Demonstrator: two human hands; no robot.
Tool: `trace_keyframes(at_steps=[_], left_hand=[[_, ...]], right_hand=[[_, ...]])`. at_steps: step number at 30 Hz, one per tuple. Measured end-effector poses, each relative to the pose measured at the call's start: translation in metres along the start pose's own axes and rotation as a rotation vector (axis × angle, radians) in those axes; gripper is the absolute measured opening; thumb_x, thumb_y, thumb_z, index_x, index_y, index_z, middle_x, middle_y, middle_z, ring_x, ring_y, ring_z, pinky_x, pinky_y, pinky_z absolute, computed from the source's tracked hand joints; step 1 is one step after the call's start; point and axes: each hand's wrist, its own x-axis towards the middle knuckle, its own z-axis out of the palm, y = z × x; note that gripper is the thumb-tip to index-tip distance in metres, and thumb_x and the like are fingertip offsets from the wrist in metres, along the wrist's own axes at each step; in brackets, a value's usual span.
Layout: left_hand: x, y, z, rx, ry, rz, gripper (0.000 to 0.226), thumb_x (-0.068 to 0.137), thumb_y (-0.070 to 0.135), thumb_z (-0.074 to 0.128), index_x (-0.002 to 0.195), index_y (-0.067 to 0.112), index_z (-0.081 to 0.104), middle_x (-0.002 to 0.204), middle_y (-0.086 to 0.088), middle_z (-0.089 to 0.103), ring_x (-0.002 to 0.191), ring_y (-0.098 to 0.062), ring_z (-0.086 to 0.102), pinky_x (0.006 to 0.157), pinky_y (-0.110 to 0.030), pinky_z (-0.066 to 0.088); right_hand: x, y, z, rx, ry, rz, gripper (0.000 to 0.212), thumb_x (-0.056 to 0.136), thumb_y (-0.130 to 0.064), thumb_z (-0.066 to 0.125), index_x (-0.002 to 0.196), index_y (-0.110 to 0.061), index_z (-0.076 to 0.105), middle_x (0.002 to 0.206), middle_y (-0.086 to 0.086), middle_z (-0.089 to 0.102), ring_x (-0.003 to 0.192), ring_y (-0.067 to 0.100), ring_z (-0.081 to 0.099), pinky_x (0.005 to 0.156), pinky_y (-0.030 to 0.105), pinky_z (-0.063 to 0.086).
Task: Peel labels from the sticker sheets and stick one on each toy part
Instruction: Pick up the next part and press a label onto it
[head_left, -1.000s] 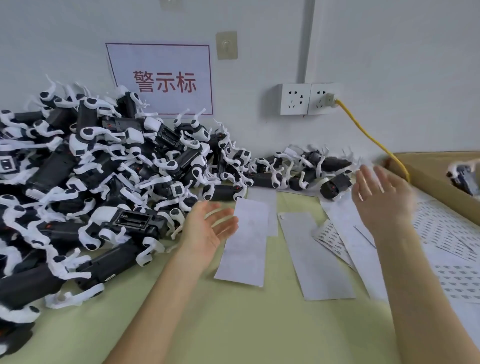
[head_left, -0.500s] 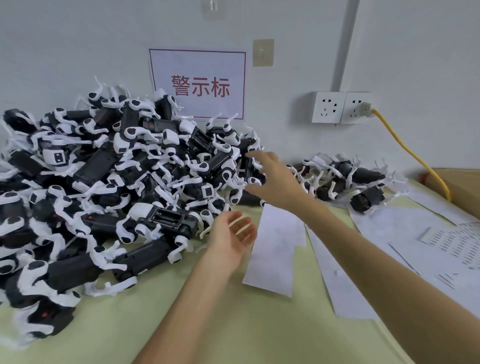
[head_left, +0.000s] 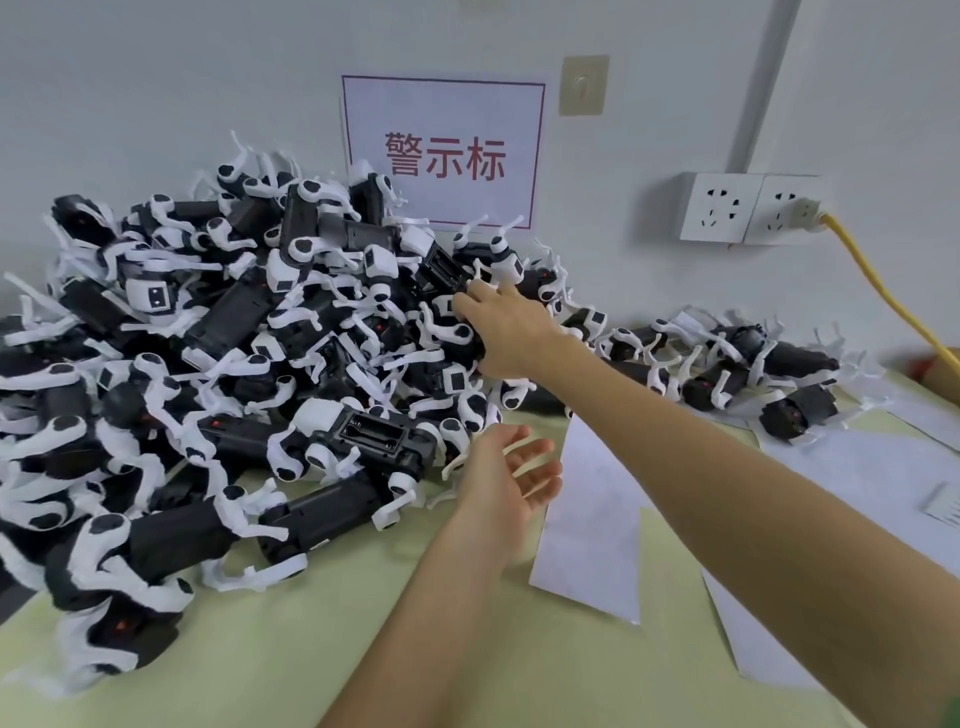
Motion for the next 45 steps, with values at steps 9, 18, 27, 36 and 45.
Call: trace_keyframes(at_steps=[9, 18, 27, 36, 45], left_hand=[[-0.001, 0.004, 0.002, -0.105, -0.092, 0.01, 0.022, 0.102, 0.024, 0.052, 0.085, 0.011, 0.046, 0.098, -0.018, 0.074, 0.078, -0.035, 0.072, 0.068, -0.038, 0.058], [-0.001, 0.003, 0.009, 0.006, -0.334, 0.203, 0.014, 0.102, 0.027, 0.054, 0.098, 0.023, 0.066, 0.107, 0.002, 0.073, 0.121, -0.03, 0.063, 0.099, -0.046, 0.047], [-0.007, -0.02, 0.015, 0.502, -0.454, 0.327, 0.044, 0.078, 0.05, 0.076, 0.116, 0.028, 0.073, 0.116, -0.003, 0.075, 0.103, -0.019, 0.074, 0.073, -0.025, 0.056], [-0.007, -0.013, 0.012, 0.333, -0.272, 0.415, 0.064, 0.077, 0.05, 0.072, 0.124, 0.008, 0.065, 0.106, -0.013, 0.077, 0.093, -0.027, 0.075, 0.076, -0.029, 0.058], [-0.003, -0.017, 0.012, 0.44, -0.209, 0.438, 0.037, 0.077, 0.059, 0.074, 0.082, 0.023, 0.072, 0.068, -0.003, 0.068, 0.065, -0.017, 0.067, 0.064, -0.026, 0.055]], right_hand=[[-0.087, 0.03, -0.027, 0.792, 0.174, 0.174, 0.025, 0.086, -0.031, 0.08, 0.1, -0.024, 0.061, 0.088, -0.008, 0.067, 0.075, 0.018, 0.066, 0.067, 0.033, 0.053], [-0.189, 0.054, -0.036, 1.894, 0.412, 0.618, 0.056, 0.077, -0.035, 0.077, 0.123, -0.008, 0.06, 0.092, 0.01, 0.077, 0.065, 0.026, 0.072, 0.068, 0.034, 0.061], [-0.215, 0.041, -0.013, 2.256, 0.232, 0.618, 0.036, 0.09, -0.034, 0.068, 0.116, -0.01, 0.074, 0.115, 0.015, 0.074, 0.11, 0.031, 0.071, 0.081, 0.033, 0.061], [-0.216, 0.025, -0.005, 0.959, 0.48, 0.639, 0.086, 0.087, -0.03, 0.079, 0.156, -0.02, 0.027, 0.149, -0.003, 0.038, 0.125, 0.014, 0.052, 0.099, 0.03, 0.046], [-0.219, 0.027, -0.002, 0.603, 0.385, 0.283, 0.041, 0.091, -0.039, 0.071, 0.13, -0.03, 0.062, 0.111, -0.014, 0.063, 0.1, 0.011, 0.057, 0.095, 0.04, 0.045]])
